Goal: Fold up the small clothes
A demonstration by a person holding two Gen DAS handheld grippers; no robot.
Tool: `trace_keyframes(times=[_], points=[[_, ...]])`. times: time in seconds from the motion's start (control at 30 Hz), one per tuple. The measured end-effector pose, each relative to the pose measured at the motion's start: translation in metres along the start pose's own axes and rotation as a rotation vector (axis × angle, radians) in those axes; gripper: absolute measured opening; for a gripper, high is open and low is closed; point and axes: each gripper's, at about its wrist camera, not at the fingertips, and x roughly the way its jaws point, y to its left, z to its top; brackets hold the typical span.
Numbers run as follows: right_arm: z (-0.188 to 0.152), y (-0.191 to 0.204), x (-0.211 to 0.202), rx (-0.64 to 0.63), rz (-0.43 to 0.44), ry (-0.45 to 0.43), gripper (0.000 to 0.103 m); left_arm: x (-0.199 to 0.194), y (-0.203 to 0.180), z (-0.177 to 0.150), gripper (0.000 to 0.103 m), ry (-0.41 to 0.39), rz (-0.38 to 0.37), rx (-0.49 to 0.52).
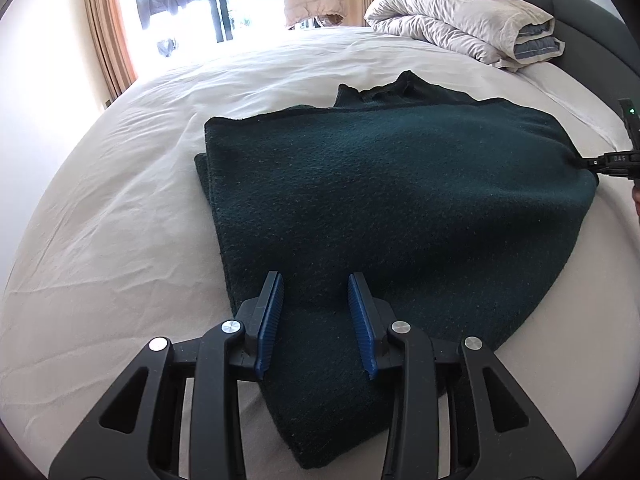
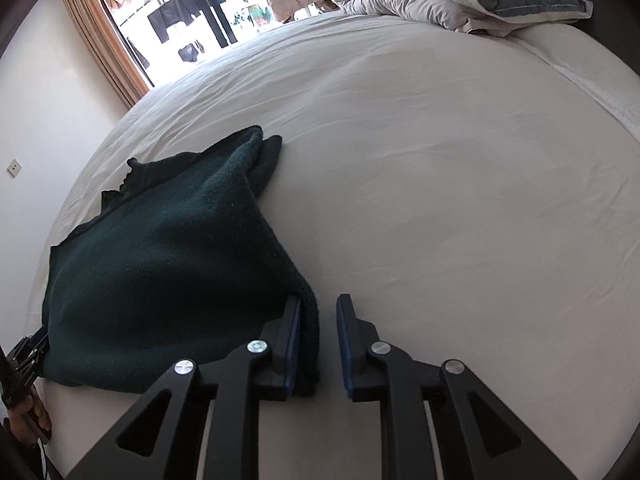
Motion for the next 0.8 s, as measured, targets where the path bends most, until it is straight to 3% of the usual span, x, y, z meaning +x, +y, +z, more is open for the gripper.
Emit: trace_keyframes(times=[0.07, 0.13, 0.17, 0.23, 0.3, 0.37, 0.4, 0.43, 0.53, 0.57, 0.63, 0.67, 0.8], points=[[0.001, 0.003, -0.016, 0.001, -0.07, -0.005, 0.041, -0.003, 0.002, -0.001, 0.034, 0.004, 0.007, -0.005], [0.003, 0.013, -0.034, -0.007, -0.191, -0.034, 0.04, -0.009, 0.003, 0.0, 0.034, 0.026, 0.063, -0.015], [0.004, 0.019, -0.043, -0.017, -0.212, -0.066, 0.04, -0.014, 0.002, 0.002, 0.034, 0.031, 0.086, -0.021], [0.01, 0.043, -0.063, -0.031, -0.039, -0.146, 0.04, -0.032, -0.001, 0.012, 0.034, -0.02, 0.119, -0.032], [0.011, 0.072, -0.063, -0.03, 0.165, -0.146, 0.04, -0.043, -0.004, 0.023, 0.034, -0.062, 0.028, -0.081], [0.006, 0.113, -0.039, -0.047, 0.437, -0.046, 0.04, -0.039, -0.008, 0.034, 0.035, -0.066, -0.089, -0.144], [0.0, 0.133, -0.025, -0.066, 0.517, -0.008, 0.04, -0.032, -0.012, 0.039, 0.035, -0.055, -0.106, -0.156], [-0.008, 0.155, -0.006, -0.104, 0.544, 0.036, 0.04, -0.022, -0.018, 0.043, 0.035, -0.048, -0.097, -0.144], [-0.02, 0.185, 0.043, -0.136, 0.495, 0.144, 0.04, 0.018, -0.022, 0.039, 0.035, 0.032, 0.034, -0.113], [-0.02, 0.187, 0.051, -0.136, 0.488, 0.145, 0.036, 0.025, -0.019, 0.035, 0.036, 0.032, 0.033, -0.121], [-0.013, 0.18, 0.057, -0.133, 0.483, 0.122, 0.019, 0.022, -0.011, 0.027, 0.036, 0.009, 0.038, -0.12], [-0.009, 0.173, 0.059, -0.121, 0.481, 0.129, 0.001, 0.019, -0.012, 0.025, 0.036, 0.007, 0.056, -0.099], [-0.002, 0.122, 0.052, 0.021, 0.431, 0.053, 0.0, 0.011, -0.003, 0.013, 0.036, -0.017, 0.069, -0.092]])
